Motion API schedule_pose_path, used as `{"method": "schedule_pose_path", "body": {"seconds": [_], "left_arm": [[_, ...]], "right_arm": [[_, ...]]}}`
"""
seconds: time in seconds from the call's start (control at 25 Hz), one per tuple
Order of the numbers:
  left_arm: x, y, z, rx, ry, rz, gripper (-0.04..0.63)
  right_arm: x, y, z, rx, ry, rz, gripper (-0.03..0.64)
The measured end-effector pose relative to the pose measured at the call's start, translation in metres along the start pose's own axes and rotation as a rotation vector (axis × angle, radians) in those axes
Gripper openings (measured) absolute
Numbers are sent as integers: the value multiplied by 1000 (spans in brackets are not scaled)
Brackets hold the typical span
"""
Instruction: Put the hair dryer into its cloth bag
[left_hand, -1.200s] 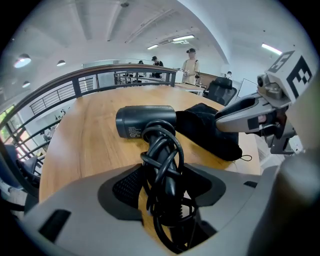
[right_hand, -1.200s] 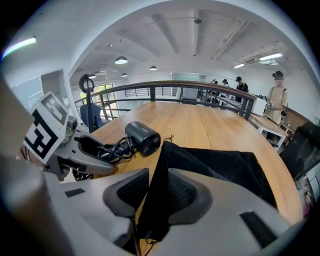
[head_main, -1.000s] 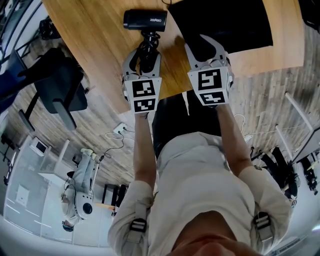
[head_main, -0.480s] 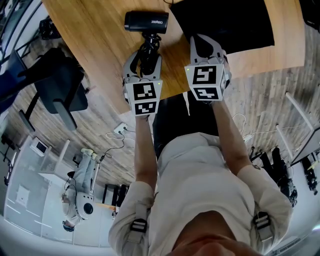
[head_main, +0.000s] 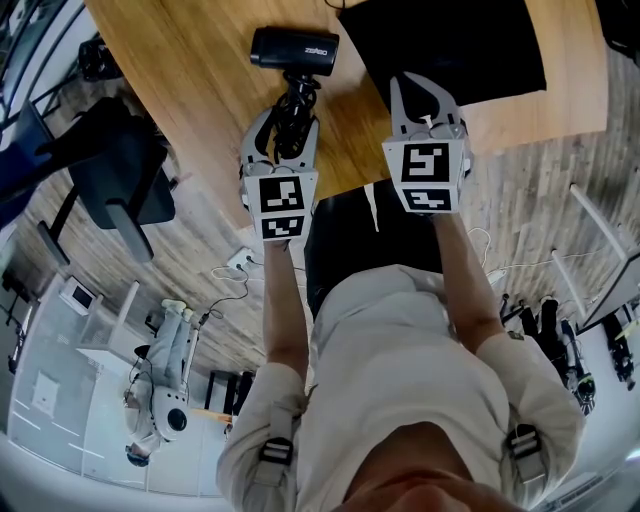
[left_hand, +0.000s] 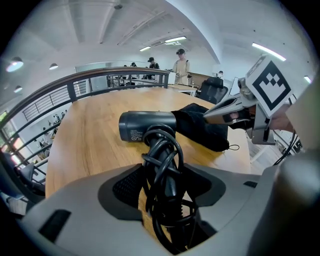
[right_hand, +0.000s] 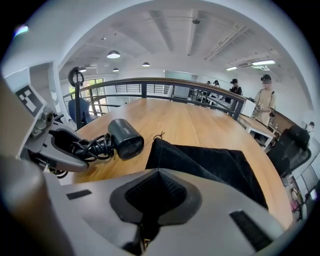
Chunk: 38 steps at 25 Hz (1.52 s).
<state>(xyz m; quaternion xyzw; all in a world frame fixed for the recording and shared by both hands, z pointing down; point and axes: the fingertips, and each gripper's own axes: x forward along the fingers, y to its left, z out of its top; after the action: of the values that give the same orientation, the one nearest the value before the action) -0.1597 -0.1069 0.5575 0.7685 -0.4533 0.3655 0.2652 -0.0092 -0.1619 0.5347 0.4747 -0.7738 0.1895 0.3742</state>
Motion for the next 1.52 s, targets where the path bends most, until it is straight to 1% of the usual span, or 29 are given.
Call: {"method": "schedule_pose_path", "body": {"seconds": [0.12, 0.16, 0.24, 0.28, 0.4, 0.56, 0.6, 0.64, 0.68, 0.72, 0.88, 1.08, 1.32, 1.4, 1.52], "left_arm": [[-3, -1, -1, 3, 2, 1, 262], [-4, -2, -1, 2, 2, 1, 262], [-5, -2, -1, -3, 0, 0, 262], [-5, -1, -1, -5, -1, 0, 262], [-4, 0, 0, -9, -3, -1, 262], [-3, 0, -1, -7, -2, -3, 262], [-3, 0, -1, -7, -2, -3, 262], [-3, 0, -1, -6, -2, -4, 262], [-3, 0, 0, -5, -1, -4, 262], [-3, 0, 0, -4, -2, -5, 262], [-7, -2, -3, 6, -10, -10, 262], [-14, -2, -4, 28, -14, -33, 261], [-24, -10, -7, 42, -21, -76, 261], [-28, -13, -7, 47, -26, -92, 261], [-34, -21, -7, 73, -26, -118, 261]], "right_arm": [[6, -2, 0, -29, 3, -46, 23], [7, -1, 1, -35, 7, -52, 35], [11, 2, 2, -33, 16, -42, 132], [12, 4, 3, -30, 17, -39, 145], [18, 5, 6, -44, 18, -65, 173], [27, 5, 5, -88, 29, -117, 186], [29, 4, 5, -94, 33, -135, 183], [30, 1, 5, -101, 37, -158, 144], [31, -2, 5, -107, 39, -181, 76], [30, -3, 5, -110, 40, -192, 32], [22, -1, 1, -69, 31, -141, 28], [7, 0, 6, -29, -3, -77, 26], [-11, -2, 12, 6, -36, 0, 26], [-14, -2, 14, 13, -45, 16, 26], [-19, -3, 14, 13, -53, 31, 26]]}}
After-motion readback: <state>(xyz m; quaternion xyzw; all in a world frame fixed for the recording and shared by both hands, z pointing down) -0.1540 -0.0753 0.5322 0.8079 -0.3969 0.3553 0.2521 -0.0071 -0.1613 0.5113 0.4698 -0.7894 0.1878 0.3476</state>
